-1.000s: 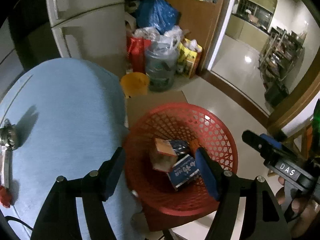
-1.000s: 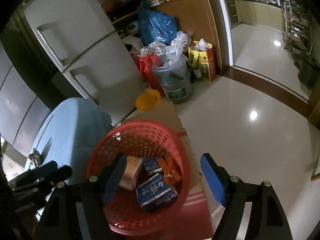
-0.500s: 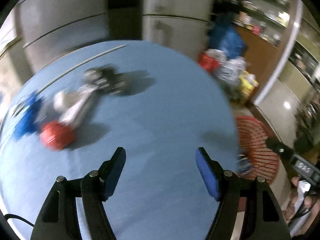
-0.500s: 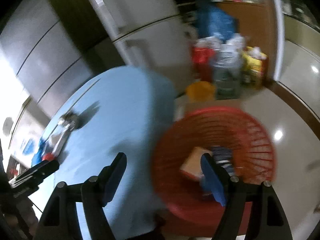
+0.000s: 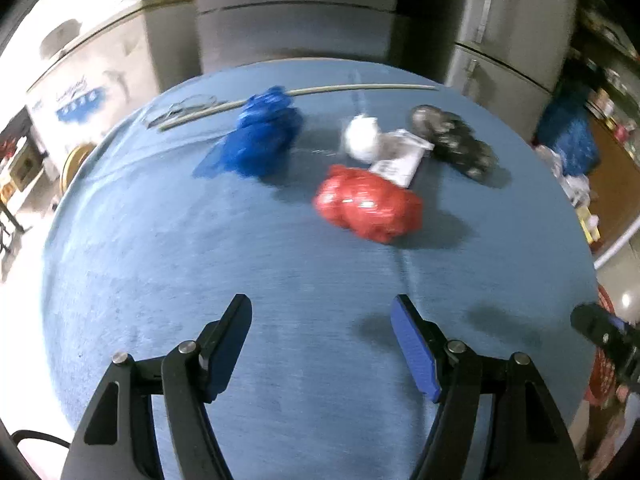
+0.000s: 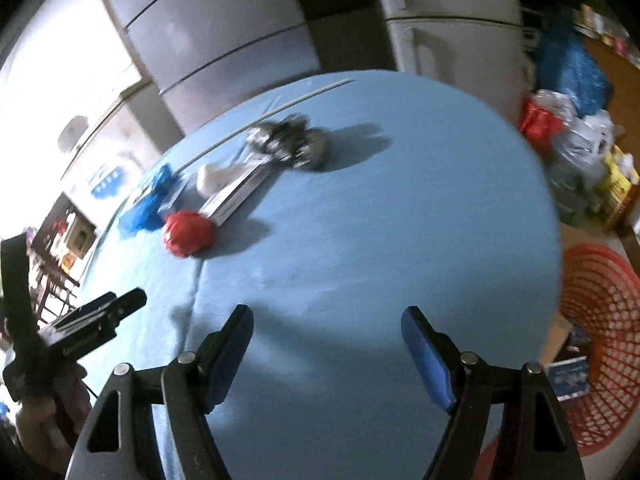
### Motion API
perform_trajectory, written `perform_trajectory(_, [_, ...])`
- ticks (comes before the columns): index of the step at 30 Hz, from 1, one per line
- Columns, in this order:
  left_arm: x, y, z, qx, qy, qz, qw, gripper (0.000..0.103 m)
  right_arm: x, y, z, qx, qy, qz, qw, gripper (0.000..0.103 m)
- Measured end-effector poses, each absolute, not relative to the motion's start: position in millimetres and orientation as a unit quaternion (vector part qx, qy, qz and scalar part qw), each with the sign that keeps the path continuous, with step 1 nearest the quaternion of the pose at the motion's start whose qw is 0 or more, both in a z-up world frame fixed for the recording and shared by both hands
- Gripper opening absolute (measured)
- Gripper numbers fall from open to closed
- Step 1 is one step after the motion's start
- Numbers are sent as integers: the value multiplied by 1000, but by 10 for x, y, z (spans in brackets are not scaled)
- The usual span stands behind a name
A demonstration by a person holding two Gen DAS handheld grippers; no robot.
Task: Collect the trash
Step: 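Move the left tool back to the table and grasp the red plastic bag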
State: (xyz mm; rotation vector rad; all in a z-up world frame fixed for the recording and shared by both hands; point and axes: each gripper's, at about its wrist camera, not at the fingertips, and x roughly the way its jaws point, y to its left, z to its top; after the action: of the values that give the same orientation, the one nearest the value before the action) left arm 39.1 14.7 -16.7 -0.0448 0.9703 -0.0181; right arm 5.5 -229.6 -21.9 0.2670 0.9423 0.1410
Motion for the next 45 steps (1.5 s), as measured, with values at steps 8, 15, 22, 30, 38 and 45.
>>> perform_trajectory(8, [585, 55, -150, -46, 468, -20, 883, 73, 187, -2159, -335, 117, 471, 74, 871, 80])
perform_trajectory(15, [1018, -208, -115, -62, 466, -34, 882, 78, 153, -2359, -317, 127, 473, 58, 870, 80])
perform_trajectory(22, [1296, -251, -326, -64, 486, -12, 871, 63, 154, -2437, -320, 130, 473, 56, 870, 80])
perform_trajectory(30, [991, 22, -195, -60, 471, -28, 880, 48, 198, -2375, -260, 129, 467, 63, 872, 80])
perform_trajectory(38, [566, 376, -211, -32, 469, 3, 882, 48, 668, -1952, -48, 122, 463, 101, 872, 80])
perform_trajectory(45, [482, 487, -290, -44, 472, 10, 880, 48, 1460, -1377, -245, 153, 502, 80, 848, 80])
